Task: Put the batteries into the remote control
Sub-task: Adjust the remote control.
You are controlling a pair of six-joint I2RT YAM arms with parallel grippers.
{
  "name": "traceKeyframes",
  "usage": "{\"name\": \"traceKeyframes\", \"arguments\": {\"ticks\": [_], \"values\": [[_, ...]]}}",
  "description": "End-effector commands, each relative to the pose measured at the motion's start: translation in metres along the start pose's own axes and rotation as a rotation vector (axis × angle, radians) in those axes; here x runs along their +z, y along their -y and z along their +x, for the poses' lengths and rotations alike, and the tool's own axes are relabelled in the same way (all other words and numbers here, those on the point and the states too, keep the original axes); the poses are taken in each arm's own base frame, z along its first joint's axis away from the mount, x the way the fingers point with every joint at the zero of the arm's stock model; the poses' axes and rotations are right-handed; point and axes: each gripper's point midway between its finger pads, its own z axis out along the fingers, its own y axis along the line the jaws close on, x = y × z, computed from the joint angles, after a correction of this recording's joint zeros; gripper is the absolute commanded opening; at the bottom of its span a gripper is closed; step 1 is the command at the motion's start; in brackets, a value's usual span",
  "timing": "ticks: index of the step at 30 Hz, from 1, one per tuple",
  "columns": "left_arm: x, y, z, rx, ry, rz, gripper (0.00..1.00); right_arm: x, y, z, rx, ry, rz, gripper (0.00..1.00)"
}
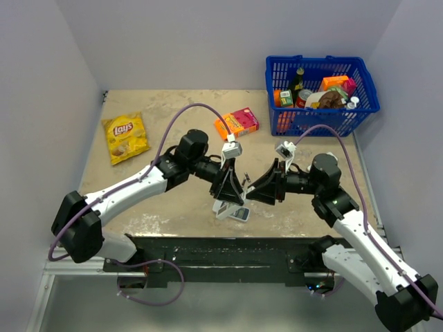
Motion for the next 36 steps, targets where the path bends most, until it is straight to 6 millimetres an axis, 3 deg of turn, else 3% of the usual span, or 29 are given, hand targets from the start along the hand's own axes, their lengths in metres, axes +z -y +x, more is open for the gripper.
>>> {"name": "traceKeyframes", "arguments": {"ticks": [1,6,11,15,17,18,19,21,22,23,25,26,28,29,31,32,36], "values": [[-0.001,0.006,-0.020,0.093,0.022,-0.002,0.00,0.001,-0.004,-0.001,-0.005,0.002,-0.026,0.25],[-0.001,0.001,-0.020,0.102,0.015,-0.033,0.05,0.002,-0.002,-0.003,0.016,0.018,-0.007,0.00],[-0.005,-0.009,-0.018,0.105,0.012,-0.112,0.46,0.001,0.002,-0.012,0.039,0.065,0.036,0.00],[-0.017,-0.027,-0.022,0.136,0.036,-0.276,0.62,0.001,0.006,-0.018,0.099,0.114,0.076,0.00],[-0.034,-0.033,-0.036,0.176,0.102,-0.403,0.73,0.002,0.015,-0.019,0.129,0.137,0.116,0.00],[-0.040,-0.037,-0.033,0.154,0.127,-0.443,0.77,0.001,0.016,-0.020,0.157,0.149,0.125,0.00],[-0.051,-0.028,-0.048,0.205,0.202,-0.472,0.79,0.001,0.022,-0.019,0.179,0.167,0.150,0.00],[-0.070,-0.040,-0.055,0.182,0.313,-0.612,0.88,0.000,0.026,-0.022,0.233,0.210,0.171,0.00],[-0.083,-0.028,-0.064,0.202,0.384,-0.643,0.91,-0.001,0.029,-0.023,0.257,0.233,0.185,0.00],[-0.093,-0.038,-0.058,0.178,0.437,-0.713,0.92,-0.002,0.031,-0.031,0.296,0.290,0.200,0.00],[-0.113,-0.021,-0.071,0.158,0.604,-0.732,0.95,-0.005,0.036,-0.032,0.352,0.344,0.217,0.00],[-0.119,-0.033,-0.055,0.099,0.644,-0.785,0.96,-0.008,0.038,-0.041,0.398,0.410,0.226,0.00],[-0.133,-0.016,-0.060,0.034,0.805,-0.745,0.96,-0.013,0.041,-0.043,0.442,0.474,0.235,0.00],[-0.140,-0.017,-0.058,-0.005,0.870,-0.753,0.96,-0.015,0.041,-0.046,0.481,0.505,0.234,0.00],[-0.143,-0.013,-0.044,-0.110,0.992,-0.674,1.00,-0.025,0.043,-0.056,0.500,0.589,0.256,0.00],[-0.142,-0.024,-0.027,-0.169,1.014,-0.676,1.00,-0.028,0.042,-0.059,0.535,0.618,0.251,0.00],[-0.141,-0.016,-0.026,-0.270,1.123,-0.551,1.00,-0.043,0.043,-0.069,0.611,0.744,0.255,0.00]]}}
